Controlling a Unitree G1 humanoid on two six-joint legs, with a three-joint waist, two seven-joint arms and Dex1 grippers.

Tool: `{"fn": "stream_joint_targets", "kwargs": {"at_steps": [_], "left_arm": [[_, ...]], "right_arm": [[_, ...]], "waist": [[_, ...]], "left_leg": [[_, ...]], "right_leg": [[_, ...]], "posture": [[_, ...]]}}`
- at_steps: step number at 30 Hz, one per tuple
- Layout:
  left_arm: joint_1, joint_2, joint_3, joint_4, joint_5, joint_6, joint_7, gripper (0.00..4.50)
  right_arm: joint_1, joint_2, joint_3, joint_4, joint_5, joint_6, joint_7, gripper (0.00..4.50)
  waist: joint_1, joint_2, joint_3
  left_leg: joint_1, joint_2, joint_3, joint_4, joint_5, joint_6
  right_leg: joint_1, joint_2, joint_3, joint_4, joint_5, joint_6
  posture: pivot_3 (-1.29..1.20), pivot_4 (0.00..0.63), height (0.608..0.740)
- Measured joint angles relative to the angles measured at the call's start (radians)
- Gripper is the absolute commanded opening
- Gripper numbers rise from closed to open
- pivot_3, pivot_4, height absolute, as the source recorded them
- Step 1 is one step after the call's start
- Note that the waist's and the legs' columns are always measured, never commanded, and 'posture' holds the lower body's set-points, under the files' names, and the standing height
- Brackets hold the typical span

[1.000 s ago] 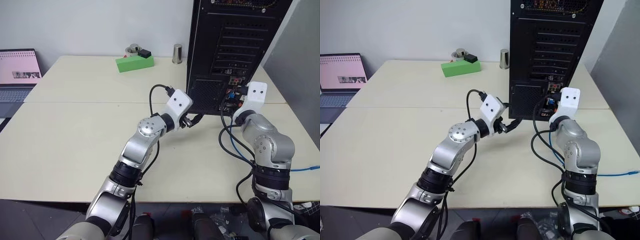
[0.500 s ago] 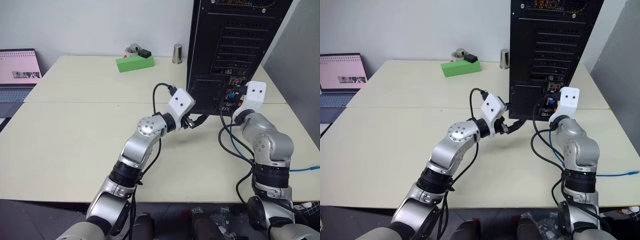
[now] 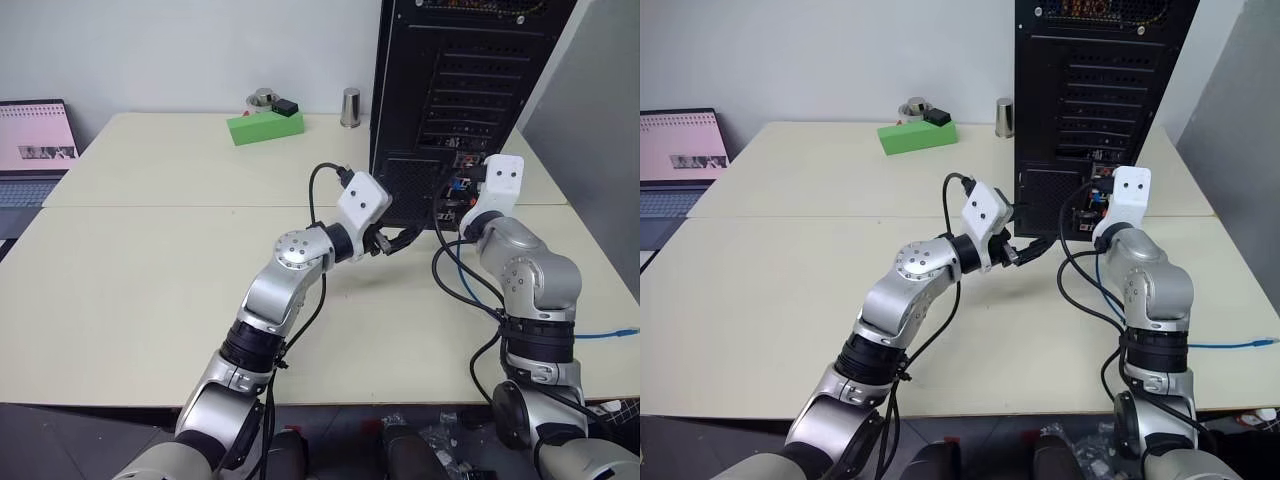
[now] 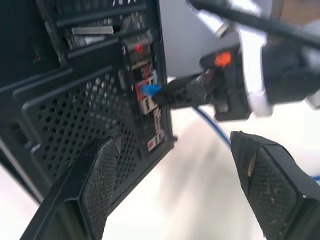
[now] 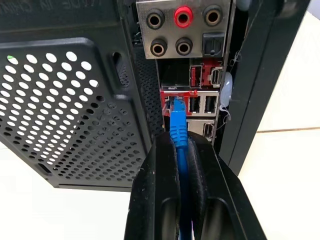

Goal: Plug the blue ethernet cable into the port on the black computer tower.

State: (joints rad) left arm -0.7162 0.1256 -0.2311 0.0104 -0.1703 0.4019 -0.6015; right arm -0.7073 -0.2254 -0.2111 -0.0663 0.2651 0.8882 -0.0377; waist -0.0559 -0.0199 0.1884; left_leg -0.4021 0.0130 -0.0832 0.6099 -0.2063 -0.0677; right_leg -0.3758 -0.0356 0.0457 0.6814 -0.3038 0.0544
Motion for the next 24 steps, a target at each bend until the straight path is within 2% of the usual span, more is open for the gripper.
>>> {"fn": "stream_joint_targets", "kwargs": {"at_steps": [7, 9, 13, 24], "left_arm": [[-0.002, 0.001, 0.006, 0.000, -0.012, 0.000, -0.001, 3.70], [-0.002, 0.004, 0.006, 0.000, -0.012, 0.000, -0.001, 3.71], [-0.002, 0.006, 0.006, 0.000, -0.012, -0.002, -0.001, 3.71], [-0.035, 0.011, 0.046, 0.026, -0.028, -0.042, -0.019, 3.71]], "right_arm": [[-0.012, -0.003, 0.003, 0.022, -0.008, -0.005, 0.016, 0.00], [-0.011, -0.006, 0.007, 0.022, -0.009, -0.006, 0.023, 0.67], [-0.007, -0.018, 0.006, 0.017, -0.010, -0.021, 0.039, 1.57], [0.126, -0.097, -0.005, -0.151, 0.015, 0.042, 0.107, 3.79]], "waist": [[-0.004, 0.000, 0.000], [-0.004, 0.000, 0.000], [0.000, 0.000, 0.000], [0.010, 0.000, 0.000]], "left_leg": [[0.000, 0.000, 0.001, 0.000, 0.000, 0.000], [0.000, 0.000, 0.001, 0.000, 0.000, 0.000], [0.000, 0.000, 0.000, 0.000, 0.000, 0.000], [-0.006, -0.001, 0.000, 0.000, 0.000, 0.000]], "right_leg": [[0.000, 0.000, 0.001, 0.000, 0.000, 0.000], [0.000, 0.000, 0.001, 0.000, 0.000, 0.000], [0.000, 0.000, 0.000, 0.000, 0.000, 0.000], [-0.005, -0.001, -0.001, -0.001, 0.000, 0.000]], "posture": [[0.00, 0.150, 0.740], [0.00, 0.150, 0.740], [0.00, 0.150, 0.740], [0.00, 0.150, 0.740]]}}
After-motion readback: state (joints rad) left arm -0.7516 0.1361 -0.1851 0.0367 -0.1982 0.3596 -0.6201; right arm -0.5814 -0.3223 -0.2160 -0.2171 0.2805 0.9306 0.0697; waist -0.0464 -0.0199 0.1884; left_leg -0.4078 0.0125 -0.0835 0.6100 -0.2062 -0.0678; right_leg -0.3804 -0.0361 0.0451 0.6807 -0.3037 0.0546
